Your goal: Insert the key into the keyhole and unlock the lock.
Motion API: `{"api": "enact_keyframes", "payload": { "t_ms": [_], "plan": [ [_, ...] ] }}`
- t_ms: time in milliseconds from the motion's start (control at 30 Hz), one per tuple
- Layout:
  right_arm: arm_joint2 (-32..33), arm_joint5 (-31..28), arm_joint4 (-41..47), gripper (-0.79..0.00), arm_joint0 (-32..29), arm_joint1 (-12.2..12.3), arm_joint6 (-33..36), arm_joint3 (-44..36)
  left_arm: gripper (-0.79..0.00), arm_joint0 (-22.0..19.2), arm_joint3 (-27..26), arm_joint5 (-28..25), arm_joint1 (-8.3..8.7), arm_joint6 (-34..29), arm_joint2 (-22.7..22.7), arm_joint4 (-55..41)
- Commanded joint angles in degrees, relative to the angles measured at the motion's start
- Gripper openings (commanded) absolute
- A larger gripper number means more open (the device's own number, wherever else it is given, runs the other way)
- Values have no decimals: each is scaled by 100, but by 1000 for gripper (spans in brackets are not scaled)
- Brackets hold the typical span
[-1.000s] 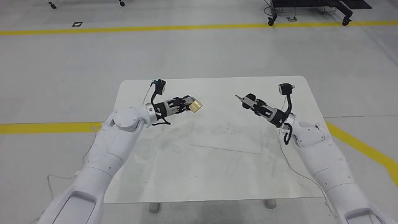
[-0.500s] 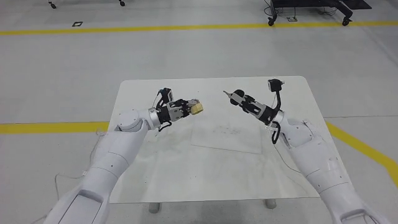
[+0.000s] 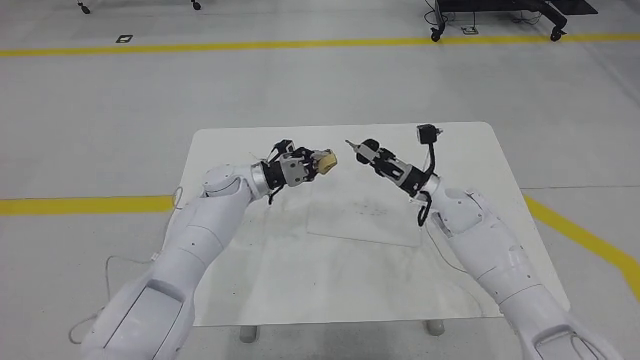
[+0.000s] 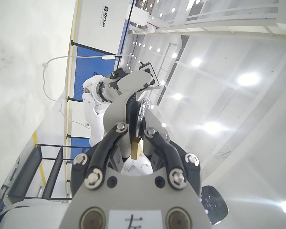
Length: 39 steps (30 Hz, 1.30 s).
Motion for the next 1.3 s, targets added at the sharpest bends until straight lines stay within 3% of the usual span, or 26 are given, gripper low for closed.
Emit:
{"api": "enact_keyframes", "payload": {
  "t_ms": [0,200,267,633,733,967,1267],
  "plan": [
    [58,-10,-34,-785,-58,8,-66,-114,-785,-87,164,39,-74,142,48,-44],
    [257,235,-234,-785,-440,71,-66,-761,-785,-224,544,3,-267,162,88,-296],
    [288,499,-664,-785,-491,106,118,-1087,-785,-224,544,3,-267,162,88,-296],
    [302,536,-679,-785,-492,106,91,-1089,-785,-209,435,-25,-264,319,79,-256],
    [322,956,-120,-785,-591,100,274,-1231,-785,-137,219,-71,-221,805,-12,-154],
    [567,3254,634,-785,-854,181,1217,-1896,-785,0,-70,-22,-131,1663,-74,366],
    [442,4567,725,-785,-1022,145,1150,-2443,-785,110,-457,335,-101,2157,-82,752]
  ]
}}
